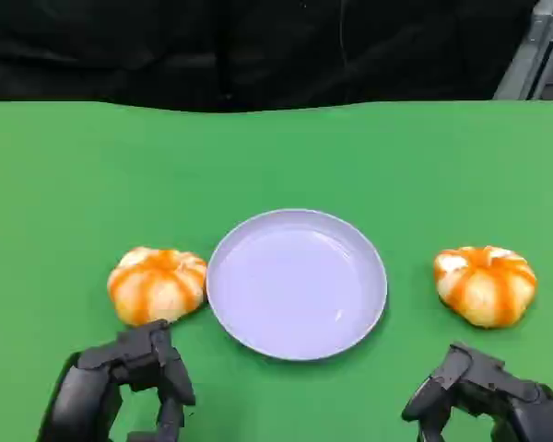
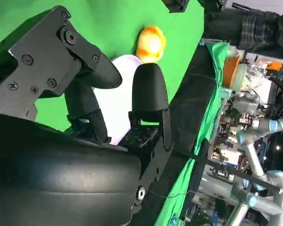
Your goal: Grasp the bread from the table and place it into the plate.
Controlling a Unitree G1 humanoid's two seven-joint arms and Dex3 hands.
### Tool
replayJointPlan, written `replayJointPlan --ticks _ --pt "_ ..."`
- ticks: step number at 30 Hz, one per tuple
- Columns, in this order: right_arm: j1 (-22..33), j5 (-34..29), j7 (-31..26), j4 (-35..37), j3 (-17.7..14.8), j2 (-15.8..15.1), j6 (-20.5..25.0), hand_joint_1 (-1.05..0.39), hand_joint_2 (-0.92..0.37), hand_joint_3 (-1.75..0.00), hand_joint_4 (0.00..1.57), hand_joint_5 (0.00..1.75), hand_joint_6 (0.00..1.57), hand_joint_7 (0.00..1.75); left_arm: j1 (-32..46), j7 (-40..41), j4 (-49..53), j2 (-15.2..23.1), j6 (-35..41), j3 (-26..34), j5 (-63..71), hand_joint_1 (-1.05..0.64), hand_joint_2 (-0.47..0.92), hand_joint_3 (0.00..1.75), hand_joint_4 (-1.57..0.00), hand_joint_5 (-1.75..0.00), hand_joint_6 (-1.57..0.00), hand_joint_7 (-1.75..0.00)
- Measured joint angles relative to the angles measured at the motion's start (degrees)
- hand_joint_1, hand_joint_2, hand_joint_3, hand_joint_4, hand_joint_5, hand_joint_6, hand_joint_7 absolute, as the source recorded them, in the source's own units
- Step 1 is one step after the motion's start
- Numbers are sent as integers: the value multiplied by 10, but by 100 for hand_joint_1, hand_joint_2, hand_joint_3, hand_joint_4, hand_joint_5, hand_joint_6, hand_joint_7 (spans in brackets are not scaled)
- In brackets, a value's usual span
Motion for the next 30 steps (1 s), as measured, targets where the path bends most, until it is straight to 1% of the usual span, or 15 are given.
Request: replayJointPlan --ticks 6,13,16,18,19,20,21,22,24,26,27,28,29,30 --pt "-7 -3 -4 3 0 2 0 -11 -24 -143 75 166 76 141 -3 -6 3 2 17 -2 0 -5 15 171 -93 -173 -90 -157" --pt "-11 -4 -4 5 2 3 6 -10 -23 -144 76 164 77 140 -2 -16 -13 2 74 -3 -25 -4 19 168 -92 -172 -90 -153" --pt "-13 -6 -4 6 2 3 9 -10 -22 -145 77 164 78 140 -2 -19 -13 2 75 -3 -26 -5 18 168 -92 -171 -89 -154" --pt "-16 -6 -4 10 2 3 9 -11 -22 -145 77 164 78 141 -4 -19 -8 2 65 -3 -20 -6 18 166 -89 -168 -86 -153" --pt "-17 -5 -4 12 2 4 9 -11 -21 -146 77 164 78 141 -5 -19 -6 2 58 -3 -14 -6 22 158 -85 -160 -82 -141" --pt "-18 -5 -4 14 2 4 9 -11 -21 -146 77 164 79 141 -6 -18 -6 2 52 -1 -6 -6 24 155 -83 -157 -81 -136" --pt "-19 -4 -4 15 2 4 9 -11 -21 -147 77 164 79 140 -7 -15 -5 2 47 0 -1 -9 33 134 -71 -142 -72 -113" --pt "-19 -5 -4 15 2 4 9 -11 -20 -147 77 164 79 140 -8 -7 -6 2 46 2 7 -11 40 119 -66 -133 -68 -97" --pt "-19 -6 -6 15 2 5 9 -11 -20 -148 78 164 79 140 -11 13 -6 2 46 9 39 -12 47 105 -62 -125 -66 -83" --pt "-18 -7 -8 15 3 7 9 -11 -20 -148 78 164 79 140 -13 28 -7 4 48 14 61 -12 48 102 -61 -124 -66 -79" --pt "-18 -7 -8 15 3 8 9 -11 -20 -148 78 164 79 140 -14 32 -7 4 49 16 65 -19 54 84 -52 -114 -55 -70" --pt "-18 -8 -9 15 3 9 9 -11 -21 -148 78 164 79 140 -16 41 -9 5 50 17 86 -28 69 50 -41 -105 -44 -57" --pt "-19 -8 -9 15 4 10 9 -10 -21 -148 78 165 79 141 -19 54 -13 13 56 19 123 -32 77 32 -37 -101 -41 -51" --pt "-19 -8 -9 15 5 12 10 -10 -21 -149 78 165 79 141 -24 68 -21 25 68 22 167 -37 83 20 -34 -99 -38 -46"
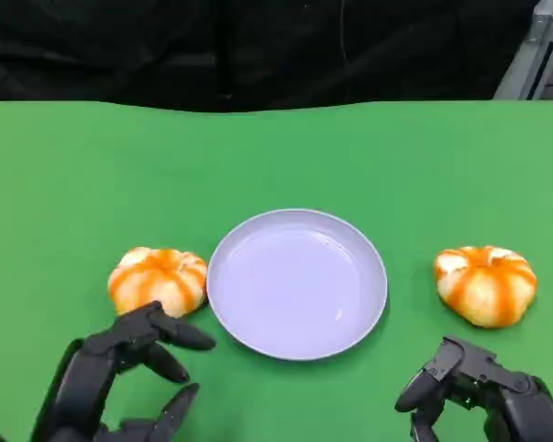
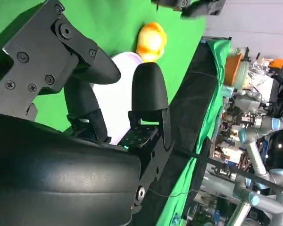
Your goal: Grasp the bread from the table and place it into the plate.
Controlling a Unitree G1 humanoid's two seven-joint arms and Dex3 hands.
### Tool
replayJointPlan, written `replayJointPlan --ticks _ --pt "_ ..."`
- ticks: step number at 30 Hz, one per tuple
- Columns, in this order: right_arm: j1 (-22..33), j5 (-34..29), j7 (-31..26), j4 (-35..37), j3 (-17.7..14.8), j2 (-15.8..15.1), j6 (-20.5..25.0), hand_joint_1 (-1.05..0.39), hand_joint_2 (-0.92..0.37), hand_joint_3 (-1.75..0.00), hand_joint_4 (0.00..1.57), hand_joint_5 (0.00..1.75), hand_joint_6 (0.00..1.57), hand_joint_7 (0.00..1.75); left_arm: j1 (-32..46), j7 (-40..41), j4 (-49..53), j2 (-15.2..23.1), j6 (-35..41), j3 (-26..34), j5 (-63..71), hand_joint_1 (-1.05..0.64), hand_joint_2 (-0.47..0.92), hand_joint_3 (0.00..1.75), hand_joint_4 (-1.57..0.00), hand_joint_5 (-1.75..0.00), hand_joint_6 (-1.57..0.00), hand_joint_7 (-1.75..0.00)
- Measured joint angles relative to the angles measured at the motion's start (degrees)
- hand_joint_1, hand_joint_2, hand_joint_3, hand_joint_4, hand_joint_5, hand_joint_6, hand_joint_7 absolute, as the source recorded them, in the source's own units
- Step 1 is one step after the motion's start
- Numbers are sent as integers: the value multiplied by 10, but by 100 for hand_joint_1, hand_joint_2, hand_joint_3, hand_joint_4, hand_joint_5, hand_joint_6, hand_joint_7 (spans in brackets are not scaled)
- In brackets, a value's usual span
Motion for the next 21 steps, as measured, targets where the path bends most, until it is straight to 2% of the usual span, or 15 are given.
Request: replayJointPlan --ticks 3,11,21 --pt "0 -2 -2 0 3 5 1 -10 -21 -150 78 166 78 142 -21 32 -36 34 50 8 109 -46 89 8 -28 -96 -33 -40" --pt "-2 -11 -6 -1 10 9 4 -12 -20 -151 78 166 77 144 -69 45 -89 67 182 -15 273 -55 92 5 -14 -88 -27 -30" --pt "-1 -15 -10 -7 14 8 8 -14 -20 -150 78 165 77 144 -163 18 -53 77 309 -102 388 -57 92 4 -7 -85 -24 -22"
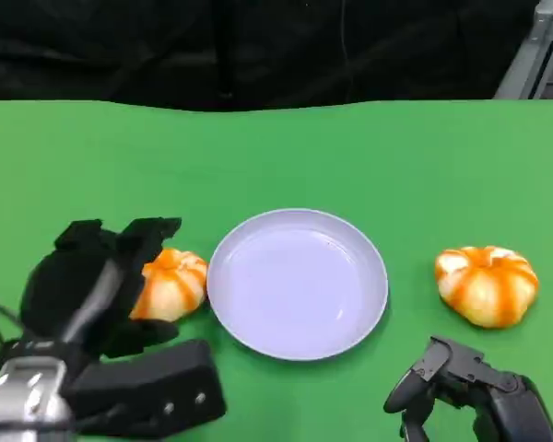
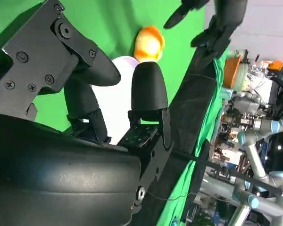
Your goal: Grasp the bread from the table and place it into the plate.
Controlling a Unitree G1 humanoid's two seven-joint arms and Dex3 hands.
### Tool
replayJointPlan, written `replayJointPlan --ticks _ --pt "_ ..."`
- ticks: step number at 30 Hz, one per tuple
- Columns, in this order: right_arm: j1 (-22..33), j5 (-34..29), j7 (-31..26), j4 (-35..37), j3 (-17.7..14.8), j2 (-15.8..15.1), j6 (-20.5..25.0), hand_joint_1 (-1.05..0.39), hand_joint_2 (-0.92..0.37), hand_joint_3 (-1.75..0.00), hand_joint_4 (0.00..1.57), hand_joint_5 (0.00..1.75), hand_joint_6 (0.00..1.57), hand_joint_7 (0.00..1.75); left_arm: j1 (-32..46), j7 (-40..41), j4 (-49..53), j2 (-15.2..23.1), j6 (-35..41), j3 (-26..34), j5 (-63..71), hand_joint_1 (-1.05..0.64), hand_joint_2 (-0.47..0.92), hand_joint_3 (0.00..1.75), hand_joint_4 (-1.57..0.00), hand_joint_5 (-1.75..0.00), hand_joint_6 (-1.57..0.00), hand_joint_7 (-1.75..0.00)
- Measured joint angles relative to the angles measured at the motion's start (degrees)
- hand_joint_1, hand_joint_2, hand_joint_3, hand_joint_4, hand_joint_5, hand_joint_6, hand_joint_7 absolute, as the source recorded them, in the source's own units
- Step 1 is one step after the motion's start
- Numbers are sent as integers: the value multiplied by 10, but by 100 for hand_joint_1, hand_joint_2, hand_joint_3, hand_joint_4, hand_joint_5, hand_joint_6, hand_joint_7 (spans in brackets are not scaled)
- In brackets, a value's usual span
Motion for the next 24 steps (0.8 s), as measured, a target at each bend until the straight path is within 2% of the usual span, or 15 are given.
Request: replayJointPlan --ticks 4,6,10,16,17,19,22,23,24 --pt "0 -2 -2 -1 0 0 0 -15 -20 -150 79 164 78 144 -43 -18 49 -1 45 -37 22 -59 92 5 -7 -83 -25 -20" --pt "0 -8 -6 -1 1 0 1 -15 -20 -151 79 163 78 144 -68 -23 82 -1 61 -50 24 -58 92 6 -14 -73 -30 -15" --pt "-1 -13 -11 0 3 0 2 -14 -20 -152 80 163 78 143 -104 -23 160 -1 72 -69 20 -58 92 6 -17 -69 -32 -13" --pt "-2 -13 -12 0 3 0 2 -14 -20 -152 80 163 78 143 -112 -23 170 2 75 -81 7 -58 92 6 -18 -67 -33 -12" --pt "-2 -13 -12 0 3 0 2 -14 -20 -152 78 163 78 143 -112 -23 170 3 76 -82 5 -54 92 3 -27 -51 -37 -7" --pt "-3 -13 -12 -1 3 0 3 -14 -21 -152 77 163 78 143 -145 -22 236 -4 83 -99 5 -51 92 1 -38 -32 -40 -2" --pt "-1 -13 -11 -2 5 0 5 -14 -21 -152 77 164 78 144 -200 -22 361 -21 106 -124 3 -51 92 0 -42 -26 -40 -1" --pt "-1 -13 -11 -2 5 0 5 -14 -21 -151 77 164 78 144 -213 -18 377 -23 107 -129 2 -38 92 3 -64 -97 -80 -20" --pt "-1 -13 -11 -3 5 0 6 -14 -21 -152 77 164 78 144 -223 -7 393 -22 94 -131 -6 -33 92 4 -69 -127 -94 -27"
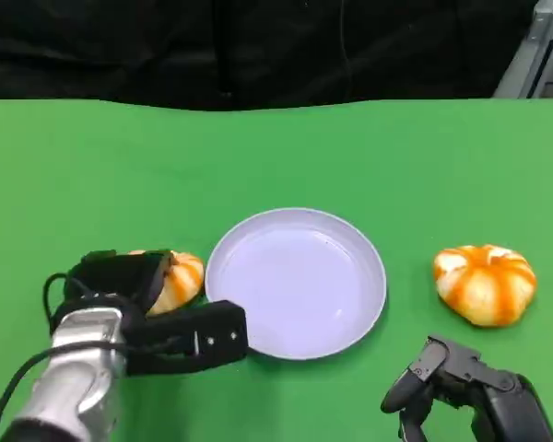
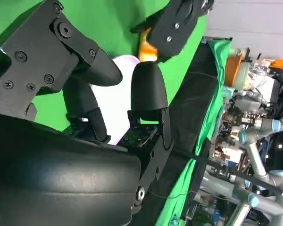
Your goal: Grasp the bread from the table and place it into the plate.
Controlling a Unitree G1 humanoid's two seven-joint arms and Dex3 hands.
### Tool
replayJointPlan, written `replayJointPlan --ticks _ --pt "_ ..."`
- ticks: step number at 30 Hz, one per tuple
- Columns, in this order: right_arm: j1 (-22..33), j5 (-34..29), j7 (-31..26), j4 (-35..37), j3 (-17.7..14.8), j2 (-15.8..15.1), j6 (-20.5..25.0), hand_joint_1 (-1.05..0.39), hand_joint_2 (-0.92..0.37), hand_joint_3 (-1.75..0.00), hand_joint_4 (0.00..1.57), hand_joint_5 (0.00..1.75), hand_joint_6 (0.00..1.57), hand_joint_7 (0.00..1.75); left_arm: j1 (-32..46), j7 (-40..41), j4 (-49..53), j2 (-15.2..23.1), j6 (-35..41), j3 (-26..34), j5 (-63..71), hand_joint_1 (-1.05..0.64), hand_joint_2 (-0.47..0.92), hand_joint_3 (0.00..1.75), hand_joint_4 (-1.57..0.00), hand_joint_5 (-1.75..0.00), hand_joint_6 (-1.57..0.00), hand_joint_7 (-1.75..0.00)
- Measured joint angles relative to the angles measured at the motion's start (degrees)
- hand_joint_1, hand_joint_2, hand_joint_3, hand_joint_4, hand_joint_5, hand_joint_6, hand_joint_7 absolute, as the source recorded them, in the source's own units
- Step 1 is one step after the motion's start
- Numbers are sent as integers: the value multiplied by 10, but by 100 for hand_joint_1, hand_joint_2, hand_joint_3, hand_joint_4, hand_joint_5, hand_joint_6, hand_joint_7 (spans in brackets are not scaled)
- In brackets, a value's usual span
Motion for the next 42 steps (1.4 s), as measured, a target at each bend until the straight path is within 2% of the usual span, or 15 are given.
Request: replayJointPlan --ticks 1,4,5,6,7,8,12,21,26,28,30,31,40,41,42 --pt "0 0 0 0 0 0 0 -14 -21 -152 78 164 78 144 -6 15 14 6 -25 0 -13 -31 92 4 -73 -146 -103 -31" --pt "0 0 0 0 0 0 0 -13 -20 -152 78 164 78 144 -15 53 42 27 -91 0 -42 -29 92 4 -74 -157 -108 -34" --pt "0 0 0 0 0 0 0 -13 -20 -152 78 164 78 144 -18 59 49 29 -101 -2 -47 -24 92 7 -73 -168 -83 -109" --pt "-1 0 0 0 0 0 0 -14 -20 -152 78 164 78 144 -19 70 55 30 -109 -3 -53 -22 92 8 -72 -171 -69 -141" --pt "-1 0 0 0 0 0 0 -14 -19 -152 78 164 78 144 -19 83 59 32 -119 -4 -58 -21 92 11 -73 -173 -61 -157" --pt "-1 0 0 0 0 0 0 -14 -19 -153 78 164 78 144 -19 95 62 35 -127 -4 -61 -20 92 14 -74 -174 -57 -163" --pt "-1 0 -1 0 0 0 0 -14 -19 -153 78 164 78 144 -12 129 60 49 -152 -7 -63 -18 91 15 -76 -175 -56 -174" --pt "-1 0 -1 0 0 0 0 -15 -19 -153 77 164 78 144 4 147 32 66 -151 -11 -60 -15 87 12 -82 -175 -60 -175" --pt "-6 -3 -1 7 1 0 -1 -12 -20 -154 76 166 77 145 28 221 -102 114 -146 10 -25 -11 84 12 -87 -175 -68 -175" --pt "-12 -4 -1 11 1 0 -1 -10 -20 -155 77 165 77 145 30 244 -133 118 -155 20 -29 -15 65 65 -86 -175 -68 -175" --pt "-14 -8 -4 14 1 0 -3 -10 -19 -155 77 165 78 145 38 248 -156 112 -169 23 -40 -16 50 100 -88 -175 -70 -175" --pt "-14 -9 -6 16 1 1 -3 -10 -19 -155 77 165 78 145 43 251 -161 105 -178 22 -41 -17 47 107 -89 -175 -71 -175" --pt "-13 -9 -8 18 4 3 -3 -10 -18 -156 77 165 77 145 43 282 -165 52 -251 6 -54 -15 39 127 -96 -175 -76 -175" --pt "-13 -9 -7 18 4 3 -3 -10 -18 -156 77 165 77 145 43 281 -164 48 -257 4 -55 -15 39 127 -96 -175 -76 -175" --pt "-13 -9 -7 18 4 3 -3 -12 -18 -155 77 165 78 145 43 281 -163 47 -260 4 -55 -19 42 113 -94 -175 -75 -175"
